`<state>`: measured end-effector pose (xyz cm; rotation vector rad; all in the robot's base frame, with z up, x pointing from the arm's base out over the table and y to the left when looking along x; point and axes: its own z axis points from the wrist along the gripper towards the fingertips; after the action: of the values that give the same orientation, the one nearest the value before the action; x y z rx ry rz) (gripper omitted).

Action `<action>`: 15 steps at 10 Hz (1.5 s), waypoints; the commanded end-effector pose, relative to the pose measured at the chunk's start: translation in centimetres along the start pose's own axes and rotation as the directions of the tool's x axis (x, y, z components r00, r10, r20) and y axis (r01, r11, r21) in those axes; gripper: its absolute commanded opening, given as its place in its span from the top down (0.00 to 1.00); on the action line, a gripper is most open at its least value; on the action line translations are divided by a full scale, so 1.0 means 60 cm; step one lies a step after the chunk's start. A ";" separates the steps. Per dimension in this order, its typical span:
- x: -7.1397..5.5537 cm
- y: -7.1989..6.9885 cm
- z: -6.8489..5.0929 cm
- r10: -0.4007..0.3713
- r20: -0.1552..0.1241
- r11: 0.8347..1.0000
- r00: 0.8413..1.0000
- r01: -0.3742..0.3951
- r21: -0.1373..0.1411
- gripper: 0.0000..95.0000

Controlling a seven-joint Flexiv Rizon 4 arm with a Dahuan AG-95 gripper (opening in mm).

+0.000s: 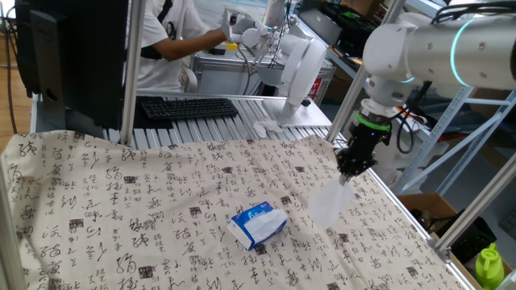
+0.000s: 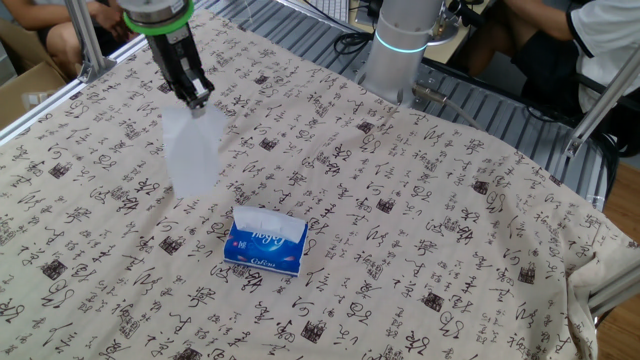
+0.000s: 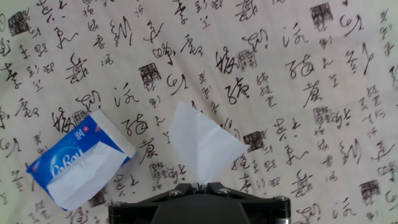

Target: Pull out a napkin

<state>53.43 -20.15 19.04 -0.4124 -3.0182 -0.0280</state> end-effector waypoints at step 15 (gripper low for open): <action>-0.047 0.033 0.165 -0.033 0.070 0.998 0.997 0.036 -0.045 1.00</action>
<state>55.29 -18.61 9.27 -0.3798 -3.1021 -0.0852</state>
